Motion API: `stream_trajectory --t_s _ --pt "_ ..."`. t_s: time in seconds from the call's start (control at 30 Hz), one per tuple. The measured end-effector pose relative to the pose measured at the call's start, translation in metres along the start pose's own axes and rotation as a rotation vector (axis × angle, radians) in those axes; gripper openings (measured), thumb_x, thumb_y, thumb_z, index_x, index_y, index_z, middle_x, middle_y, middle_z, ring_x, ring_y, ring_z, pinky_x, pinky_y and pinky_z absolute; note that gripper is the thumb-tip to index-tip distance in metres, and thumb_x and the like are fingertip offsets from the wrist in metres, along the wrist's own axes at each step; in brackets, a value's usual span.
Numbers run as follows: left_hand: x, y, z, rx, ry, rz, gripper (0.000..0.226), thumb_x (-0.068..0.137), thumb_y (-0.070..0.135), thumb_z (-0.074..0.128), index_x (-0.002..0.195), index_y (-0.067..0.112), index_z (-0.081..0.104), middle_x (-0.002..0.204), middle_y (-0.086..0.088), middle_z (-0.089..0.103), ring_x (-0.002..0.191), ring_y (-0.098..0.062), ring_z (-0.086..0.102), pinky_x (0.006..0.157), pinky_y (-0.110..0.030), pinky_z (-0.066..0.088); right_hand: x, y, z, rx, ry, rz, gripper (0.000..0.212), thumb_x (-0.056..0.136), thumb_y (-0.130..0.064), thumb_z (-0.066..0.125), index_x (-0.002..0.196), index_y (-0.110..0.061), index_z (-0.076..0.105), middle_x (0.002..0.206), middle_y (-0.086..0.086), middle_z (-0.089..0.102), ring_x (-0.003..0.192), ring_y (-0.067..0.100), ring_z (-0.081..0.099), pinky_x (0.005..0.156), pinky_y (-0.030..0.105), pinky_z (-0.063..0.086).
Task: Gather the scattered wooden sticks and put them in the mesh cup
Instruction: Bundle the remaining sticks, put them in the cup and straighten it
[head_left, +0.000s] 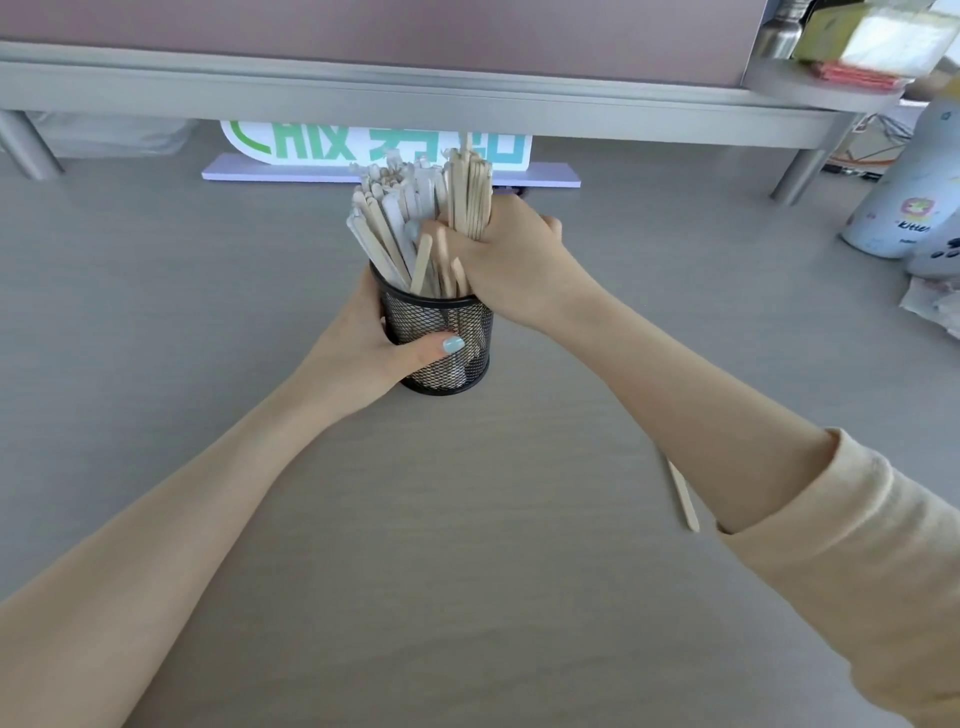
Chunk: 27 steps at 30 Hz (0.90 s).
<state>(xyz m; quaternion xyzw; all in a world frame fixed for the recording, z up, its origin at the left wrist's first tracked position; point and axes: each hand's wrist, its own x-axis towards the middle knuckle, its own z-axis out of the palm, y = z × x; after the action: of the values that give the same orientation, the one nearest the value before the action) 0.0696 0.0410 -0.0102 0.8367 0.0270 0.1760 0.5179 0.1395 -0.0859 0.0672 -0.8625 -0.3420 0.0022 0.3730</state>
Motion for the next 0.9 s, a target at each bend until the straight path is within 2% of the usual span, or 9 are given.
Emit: stream_trajectory --t_s 0.07,0.13,0.2,0.27,0.33,0.47,0.6,0.7,0.9 --pt "0.0 0.001 -0.001 0.02 -0.002 0.011 0.076 0.06 0.042 0.072 0.122 0.042 0.027 0.112 0.043 0.04 0.098 0.036 0.039 0.078 0.01 0.031 -0.008 0.005 -0.008 0.14 -0.103 -0.028 0.023 0.087 -0.038 0.054 0.072 -0.02 0.056 0.068 -0.008 0.056 0.064 0.003 0.048 0.087 0.031 0.037" --pt "0.0 0.001 -0.001 0.037 -0.008 0.009 0.077 0.061 0.043 0.072 0.123 0.042 0.026 0.113 0.044 0.038 0.098 0.037 0.037 0.078 0.011 0.03 -0.017 0.011 -0.021 0.359 -0.124 -0.033 0.02 0.083 -0.041 0.059 0.094 -0.025 0.056 0.088 -0.011 0.058 0.074 0.0 0.052 0.078 0.015 0.042" --pt "0.0 -0.001 -0.001 0.041 -0.011 0.011 0.079 0.063 0.044 0.073 0.127 0.04 0.026 0.114 0.044 0.038 0.099 0.037 0.036 0.079 0.01 0.031 -0.025 0.025 -0.038 0.441 -0.044 -0.028 0.028 0.078 -0.045 0.06 0.101 -0.033 0.05 0.1 -0.015 0.054 0.079 -0.005 0.052 0.073 0.008 0.042" --pt "0.0 -0.001 -0.001 0.036 -0.009 -0.007 0.081 0.065 0.042 0.074 0.131 0.036 0.028 0.111 0.045 0.039 0.096 0.038 0.037 0.077 0.01 0.031 -0.037 0.045 -0.053 0.309 0.029 -0.014 0.027 0.081 -0.042 0.062 0.104 -0.035 0.05 0.105 -0.016 0.054 0.081 -0.009 0.052 0.071 0.004 0.042" --pt "-0.001 0.0 -0.001 0.035 -0.006 -0.011 0.081 0.058 0.052 0.068 0.129 0.04 0.029 0.109 0.047 0.04 0.097 0.036 0.039 0.077 0.009 0.033 -0.051 0.07 -0.064 0.074 -0.004 0.044 0.023 0.083 -0.039 0.062 0.105 -0.034 0.054 0.112 -0.013 0.055 0.09 -0.007 0.052 0.074 0.003 0.038" --pt "-0.002 0.004 -0.001 0.023 -0.017 0.018 0.081 0.058 0.054 0.063 0.13 0.035 0.029 0.114 0.043 0.041 0.101 0.035 0.039 0.079 0.009 0.031 -0.079 0.116 -0.071 -0.227 -0.226 0.22 0.041 0.08 -0.045 0.06 0.119 -0.033 0.055 0.131 -0.008 0.043 0.126 0.015 0.038 0.101 0.024 0.026" --pt "-0.003 0.006 0.0 0.031 -0.02 0.043 0.077 0.061 0.051 0.063 0.127 0.037 0.026 0.117 0.041 0.039 0.104 0.034 0.037 0.08 0.011 0.028 -0.106 0.123 -0.071 -0.41 -0.144 0.342 0.06 0.068 -0.063 0.056 0.117 -0.029 0.054 0.116 -0.011 0.041 0.125 0.019 0.036 0.1 0.033 0.03" --pt "-0.003 0.004 0.0 0.042 -0.019 0.03 0.075 0.061 0.053 0.062 0.125 0.039 0.026 0.117 0.041 0.039 0.103 0.034 0.037 0.079 0.01 0.029 -0.12 0.116 -0.066 -0.497 -0.083 0.284 0.045 0.073 -0.058 0.06 0.107 -0.028 0.06 0.105 -0.011 0.046 0.111 0.017 0.045 0.089 0.034 0.038" --pt "-0.002 0.003 0.0 0.04 -0.024 0.032 0.079 0.061 0.053 0.061 0.131 0.033 0.028 0.119 0.038 0.04 0.104 0.035 0.037 0.08 0.01 0.03 -0.109 0.108 -0.058 -0.362 -0.085 0.188 0.012 0.083 -0.031 0.062 0.09 -0.028 0.071 0.094 -0.008 0.057 0.094 0.016 0.054 0.074 0.032 0.042"
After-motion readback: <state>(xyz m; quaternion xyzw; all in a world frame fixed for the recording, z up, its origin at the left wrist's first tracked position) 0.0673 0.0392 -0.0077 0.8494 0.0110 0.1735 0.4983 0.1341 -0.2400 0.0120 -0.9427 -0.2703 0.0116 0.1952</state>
